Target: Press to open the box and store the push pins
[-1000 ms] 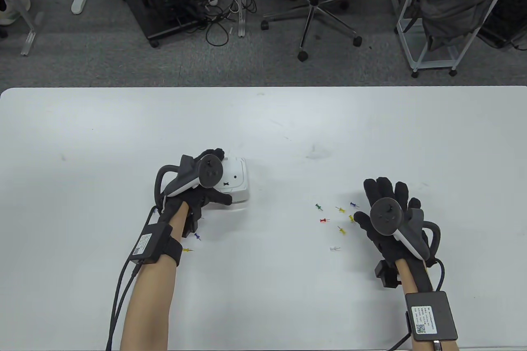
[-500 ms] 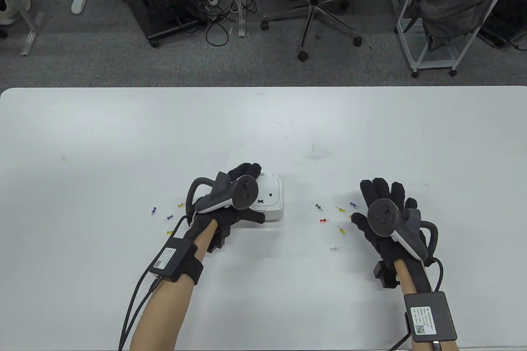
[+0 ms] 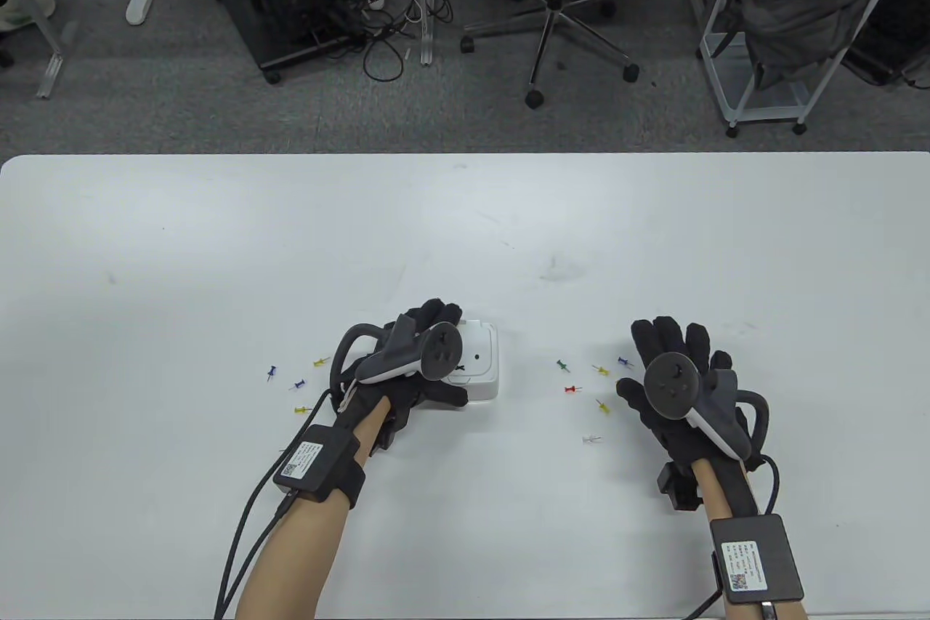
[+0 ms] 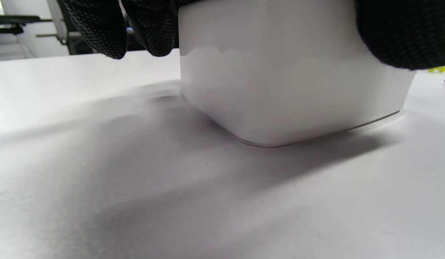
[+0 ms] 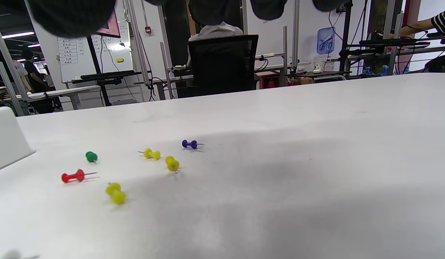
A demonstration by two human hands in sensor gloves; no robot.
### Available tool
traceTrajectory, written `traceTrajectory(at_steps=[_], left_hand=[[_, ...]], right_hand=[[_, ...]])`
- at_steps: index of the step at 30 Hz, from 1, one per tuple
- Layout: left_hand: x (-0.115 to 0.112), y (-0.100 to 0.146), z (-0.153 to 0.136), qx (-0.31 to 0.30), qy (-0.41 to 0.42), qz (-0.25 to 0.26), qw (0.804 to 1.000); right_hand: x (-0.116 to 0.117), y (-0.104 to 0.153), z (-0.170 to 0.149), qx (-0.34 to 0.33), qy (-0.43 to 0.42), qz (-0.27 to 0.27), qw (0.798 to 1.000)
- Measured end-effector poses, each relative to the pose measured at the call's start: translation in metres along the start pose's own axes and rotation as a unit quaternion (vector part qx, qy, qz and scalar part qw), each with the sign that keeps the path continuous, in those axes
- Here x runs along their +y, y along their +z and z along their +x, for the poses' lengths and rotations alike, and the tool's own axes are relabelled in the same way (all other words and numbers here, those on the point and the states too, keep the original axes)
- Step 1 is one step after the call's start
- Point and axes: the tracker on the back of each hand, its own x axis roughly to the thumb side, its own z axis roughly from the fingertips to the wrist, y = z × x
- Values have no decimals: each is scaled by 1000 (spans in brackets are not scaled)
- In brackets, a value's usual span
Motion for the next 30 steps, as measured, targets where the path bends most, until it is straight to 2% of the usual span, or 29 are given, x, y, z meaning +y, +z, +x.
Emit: traceTrajectory(at_steps=[6,8,15,17,24,30], left_hand=[[19,25,-6,-17,74,31,997],[24,35,-7,-19,71,59,996],[21,64,2,-46,41,76,995],[17,71,7,-57,10,80,995],[11,81,22,-70,-59,75,993],[10,79,27,-73,-66,64,993]], right_hand=[[1,0,1,-1,0,2,1000],[0,0,1,-1,-1,3,1000],[0,0,1,-2,-1,2,1000],[0,0,1,-2,0,0,1000],[1,0,2,-5,1,1,1000],[1,0,1,-3,-1,4,1000]])
